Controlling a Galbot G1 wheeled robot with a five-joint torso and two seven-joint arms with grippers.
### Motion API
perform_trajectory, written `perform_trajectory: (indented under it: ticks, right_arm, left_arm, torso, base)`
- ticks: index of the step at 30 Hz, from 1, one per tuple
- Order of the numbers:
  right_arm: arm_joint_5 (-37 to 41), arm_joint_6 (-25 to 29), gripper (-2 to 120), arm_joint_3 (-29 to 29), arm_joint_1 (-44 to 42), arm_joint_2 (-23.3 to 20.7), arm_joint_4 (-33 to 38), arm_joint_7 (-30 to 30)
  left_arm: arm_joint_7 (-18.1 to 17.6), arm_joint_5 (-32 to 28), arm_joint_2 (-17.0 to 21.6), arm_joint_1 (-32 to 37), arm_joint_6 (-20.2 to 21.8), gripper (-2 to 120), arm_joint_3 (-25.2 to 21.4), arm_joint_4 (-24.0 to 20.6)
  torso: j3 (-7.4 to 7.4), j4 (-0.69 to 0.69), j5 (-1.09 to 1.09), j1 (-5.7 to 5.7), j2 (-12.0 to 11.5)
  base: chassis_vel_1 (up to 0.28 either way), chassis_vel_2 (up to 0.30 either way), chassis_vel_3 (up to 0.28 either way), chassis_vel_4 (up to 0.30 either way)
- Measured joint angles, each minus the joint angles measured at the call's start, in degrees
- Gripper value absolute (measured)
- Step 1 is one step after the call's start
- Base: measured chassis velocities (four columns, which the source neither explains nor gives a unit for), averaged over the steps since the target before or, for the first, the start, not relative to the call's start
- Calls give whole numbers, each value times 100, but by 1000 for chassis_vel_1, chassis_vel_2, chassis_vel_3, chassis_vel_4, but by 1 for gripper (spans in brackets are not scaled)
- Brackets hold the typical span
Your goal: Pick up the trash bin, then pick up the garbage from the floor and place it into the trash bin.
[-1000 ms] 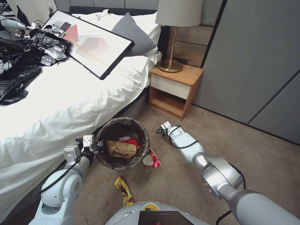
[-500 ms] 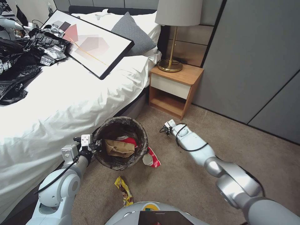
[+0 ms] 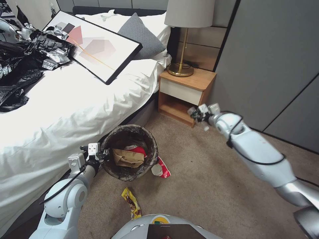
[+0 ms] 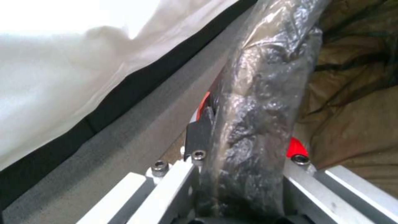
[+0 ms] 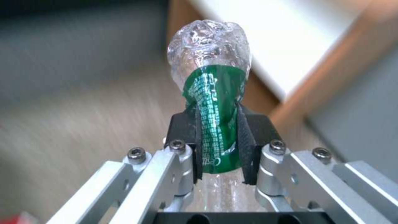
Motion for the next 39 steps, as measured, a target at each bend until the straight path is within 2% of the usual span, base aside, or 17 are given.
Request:
perform_trajectory:
  ticks: [1, 2, 4, 6, 7, 8, 9, 13, 14, 15, 17, 18, 19, 20, 23, 31, 39]
  right_arm:
    - [365, -11, 17, 185, -5, -122, 375, 90]
    - [365, -11, 17, 185, -5, -122, 375, 90]
    - [1580, -18, 17, 555, 144, -486, 1406, 362]
    - [1622, -18, 17, 559, 154, -497, 1440, 371]
    - [2503, -17, 17, 528, 489, -644, 2043, 564]
    - [2503, -17, 17, 528, 489, -644, 2043, 564]
    - [3068, -15, 17, 392, 769, -671, 2329, 669]
    - [3582, -15, 17, 58, 1258, -610, 2582, 722]
    - [3781, -9, 17, -199, 1585, -518, 2676, 725]
    - [3781, -9, 17, -199, 1585, -518, 2676, 725]
    - [3973, -3, 17, -890, 2113, -312, 2733, 723]
    - [3986, -4, 17, -1516, 2408, -147, 2725, 721]
    - [3978, -1, 17, -1864, 2545, -49, 2706, 721]
    - [3978, -1, 17, -1864, 2545, -49, 2706, 721]
    - [3845, 1, 17, -2643, 2729, 188, 2638, 773]
    - [3396, 9, 17, -3512, 2617, 518, 2371, 897]
    - [3238, 12, 17, -3868, 2441, 674, 2023, 1006]
  left_arm:
    - [8, 0, 4, 7, 0, 0, 0, 1]
    - [8, 0, 4, 7, 0, 0, 0, 1]
    - [33, -3, 49, 29, 0, 0, 0, 15]
    - [34, -3, 52, 30, 0, 0, 0, 16]
    - [44, 3, 65, 32, 0, 0, 21, 28]
    - [44, 3, 65, 32, 0, 0, 21, 28]
    - [53, 6, 63, 31, 0, 0, 46, 30]
    - [68, 36, 46, 26, 0, 0, 73, 32]
    - [77, 52, 31, 18, 0, 0, 83, 34]
    - [77, 52, 31, 18, 0, 0, 83, 34]
    - [93, 59, 21, 10, 0, 0, 84, 33]
    - [97, 62, 20, 7, 0, 0, 75, 34]
    - [99, 63, 20, 6, 0, 0, 70, 36]
    - [99, 63, 20, 6, 0, 0, 70, 36]
    - [103, 67, 2, 7, 0, 0, 61, 56]
    - [111, 70, -33, -6, 0, 0, 43, 82]
    - [115, 74, -48, -20, 0, 0, 27, 93]
  torso:
    - [0, -1, -2, 0, 0]
    - [0, -1, -2, 0, 0]
    - [0, -4, -1, 0, 0]
    - [0, -4, -1, 0, 0]
    - [0, -4, -5, -1, 0]
    - [0, -4, -5, -1, 0]
    - [0, 0, -5, -1, 0]
    - [0, 0, -1, 0, 0]
    - [0, 0, -4, -1, 0]
    - [0, 0, -4, -1, 0]
    - [0, 0, -4, -1, 0]
    - [1, 1, -3, 0, 0]
    - [1, 1, -3, 0, 0]
    - [1, 1, -3, 0, 0]
    - [1, 0, -3, 0, 0]
    - [1, -2, -3, 0, 0]
    - [1, -2, -3, 0, 0]
  base:
    - [0, 0, 0, 0]
    - [0, 0, 0, 0]
    - [0, 0, 0, 0]
    - [0, 0, 0, 0]
    - [0, 0, 0, 0]
    - [0, 0, 0, 0]
    - [0, 0, 0, 0]
    - [0, 0, 0, 0]
    - [0, 0, 0, 0]
    - [0, 0, 0, 0]
    - [0, 0, 0, 0]
    - [0, 0, 0, 0]
    - [0, 0, 0, 0]
    - [0, 0, 0, 0]
    - [0, 0, 0, 0]
    - [0, 0, 0, 0]
    - [0, 0, 0, 0]
